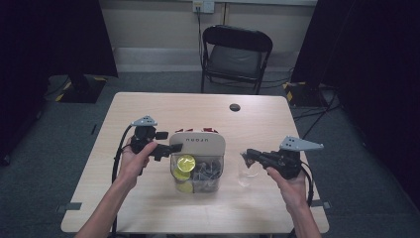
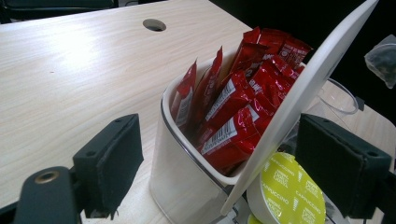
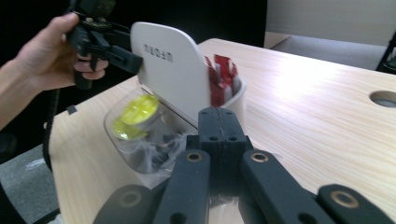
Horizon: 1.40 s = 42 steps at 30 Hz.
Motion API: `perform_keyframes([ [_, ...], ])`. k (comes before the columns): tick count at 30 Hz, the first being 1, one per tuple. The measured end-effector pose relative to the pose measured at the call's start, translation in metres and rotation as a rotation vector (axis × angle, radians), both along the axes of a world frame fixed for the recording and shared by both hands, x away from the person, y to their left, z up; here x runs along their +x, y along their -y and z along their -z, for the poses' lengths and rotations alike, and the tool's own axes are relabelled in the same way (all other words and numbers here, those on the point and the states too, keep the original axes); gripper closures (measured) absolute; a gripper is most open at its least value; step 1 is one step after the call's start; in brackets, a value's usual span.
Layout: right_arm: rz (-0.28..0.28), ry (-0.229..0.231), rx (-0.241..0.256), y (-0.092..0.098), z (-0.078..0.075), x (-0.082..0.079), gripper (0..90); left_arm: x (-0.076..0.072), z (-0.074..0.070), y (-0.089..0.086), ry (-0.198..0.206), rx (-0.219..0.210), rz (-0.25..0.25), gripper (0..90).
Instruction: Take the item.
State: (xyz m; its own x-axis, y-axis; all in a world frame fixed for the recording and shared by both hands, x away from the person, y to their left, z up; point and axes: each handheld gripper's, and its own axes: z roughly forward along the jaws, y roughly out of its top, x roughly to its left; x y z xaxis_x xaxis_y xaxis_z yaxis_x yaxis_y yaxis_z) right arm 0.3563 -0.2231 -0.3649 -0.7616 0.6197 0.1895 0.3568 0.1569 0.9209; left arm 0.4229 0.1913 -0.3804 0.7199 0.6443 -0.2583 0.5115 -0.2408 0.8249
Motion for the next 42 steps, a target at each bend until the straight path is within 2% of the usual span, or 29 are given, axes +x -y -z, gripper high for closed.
perform_keyframes([
  [9, 0.042, -0.033, -0.021, 0.012, 0.013, 0.004, 90.0, 0.0, 0.0, 0.0, -0.001, 0.002, -0.003, 14.9],
  [23, 0.034, -0.081, -0.058, 0.011, 0.033, 0.013, 90.0, 0.0, 0.001, 0.0, -0.004, 0.009, -0.003, 14.9],
  [33, 0.026, -0.089, -0.08, 0.01, 0.04, 0.015, 90.0, -0.001, 0.001, 0.002, -0.002, 0.027, -0.003, 15.2],
  [37, 0.031, -0.106, -0.102, 0.009, 0.044, 0.017, 90.0, -0.001, 0.001, 0.002, -0.002, 0.026, -0.001, 15.3],
  [42, 0.033, -0.116, -0.107, 0.009, 0.047, 0.017, 90.0, -0.001, 0.002, 0.002, -0.002, 0.019, 0.001, 15.3],
])
